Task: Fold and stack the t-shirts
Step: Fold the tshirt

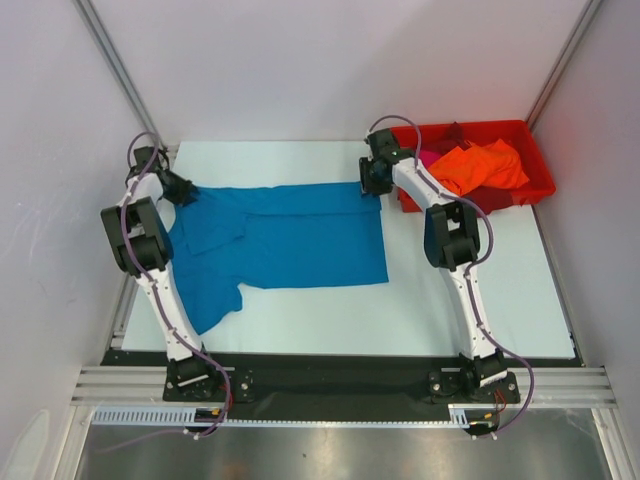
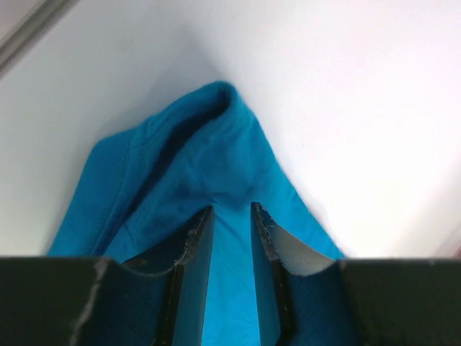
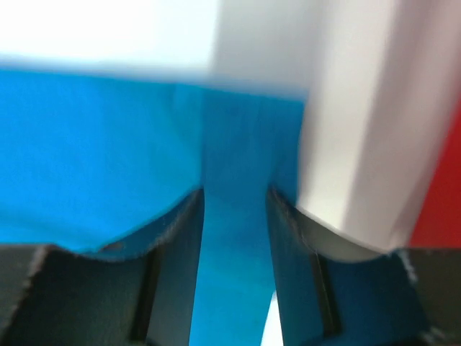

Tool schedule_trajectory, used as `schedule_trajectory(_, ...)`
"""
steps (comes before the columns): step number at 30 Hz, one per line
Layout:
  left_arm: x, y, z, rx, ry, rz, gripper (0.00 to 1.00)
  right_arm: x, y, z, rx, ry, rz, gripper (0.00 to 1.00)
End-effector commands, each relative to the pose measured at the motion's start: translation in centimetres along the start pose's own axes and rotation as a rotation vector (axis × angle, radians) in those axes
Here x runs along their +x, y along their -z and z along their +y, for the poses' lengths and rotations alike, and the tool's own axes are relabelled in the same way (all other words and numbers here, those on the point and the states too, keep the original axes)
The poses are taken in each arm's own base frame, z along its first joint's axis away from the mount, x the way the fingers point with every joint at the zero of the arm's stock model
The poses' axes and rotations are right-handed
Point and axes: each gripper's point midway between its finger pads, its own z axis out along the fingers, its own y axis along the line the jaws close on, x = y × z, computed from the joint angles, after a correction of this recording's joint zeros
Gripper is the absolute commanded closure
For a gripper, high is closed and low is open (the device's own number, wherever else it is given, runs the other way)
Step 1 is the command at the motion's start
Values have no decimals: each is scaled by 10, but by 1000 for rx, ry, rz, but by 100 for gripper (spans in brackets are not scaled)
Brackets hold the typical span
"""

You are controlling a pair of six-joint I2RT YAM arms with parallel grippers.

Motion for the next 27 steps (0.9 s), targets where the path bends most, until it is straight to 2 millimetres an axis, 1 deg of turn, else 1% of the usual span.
schedule_trajectory(1,3,-21,41,-113,-25,52,66,-22,-6,-17,89,42,-66,54)
schedule_trajectory(2,4,-23,40,-101,-43,61,66,-19,-11,-18,91,42,-59,54)
schedule_trajectory(4,1,-19,30,-61,-70,64,64,-23,-13,-20,91,43,-64,53)
schedule_trajectory(5,-1,-14,24,-43,-87,56,61,-21,-12,-20,95,43,-53,53)
schedule_trajectory(6,-4,0,16,-17,-119,35,56,-27,-8,-19,94,44,-65,54)
schedule_trajectory(7,-13,11,3,20,-146,-13,51,-29,-4,-18,88,43,-67,53)
schedule_trajectory(8,-14,22,-2,15,-182,-39,43,-30,1,-15,79,42,-65,53)
schedule_trajectory(9,-16,33,-4,4,-201,-58,40,-38,14,-9,63,41,-81,53)
schedule_trajectory(10,-20,60,-16,3,-224,-84,37,-42,22,-5,57,40,-89,51)
schedule_trajectory(11,-22,72,-16,-27,-242,-102,34,-40,32,0,53,35,-79,47)
schedule_trajectory(12,-21,86,-16,-43,-259,-106,32,-43,42,1,64,28,-82,43)
schedule_trajectory(13,-21,113,-22,-45,-272,-124,31,-51,61,9,58,22,-105,37)
schedule_trajectory(14,-18,128,-23,-51,-287,-137,28,-46,72,13,61,10,-83,33)
schedule_trajectory(15,-7,134,-8,-101,-284,-129,22,-44,80,17,58,3,-77,30)
schedule_trajectory(16,-6,167,-14,-90,-287,-175,18,-48,98,23,50,3,-89,24)
schedule_trajectory(17,1,178,-11,-93,-293,-181,15,-38,107,30,52,-8,-53,23)
schedule_trajectory(18,17,179,10,-149,-293,-167,14,-34,117,36,41,-8,-40,22)
schedule_trajectory(19,22,192,17,-170,-294,-179,13,-33,131,42,26,-6,-37,21)
schedule_trajectory(20,28,211,32,-218,-277,-214,13,-18,140,52,16,-6,10,21)
schedule_trajectory(21,35,221,37,-221,-259,-212,13,-9,145,58,6,3,34,21)
schedule_trajectory(22,43,231,51,-269,-239,-213,13,2,150,65,-6,16,60,21)
schedule_trajectory(23,48,252,51,-247,-191,-259,16,21,165,80,-31,46,94,20)
schedule_trajectory(24,71,247,72,-284,-160,-215,17,35,169,87,-55,64,125,20)
schedule_trajectory(25,84,251,88,-326,-120,-205,18,46,178,96,-82,86,135,20)
schedule_trajectory(26,94,256,97,-338,-21,-219,21,45,200,109,-137,102,97,20)
schedule_trajectory(27,118,260,118,-360,29,-210,24,77,199,116,-151,130,160,20)
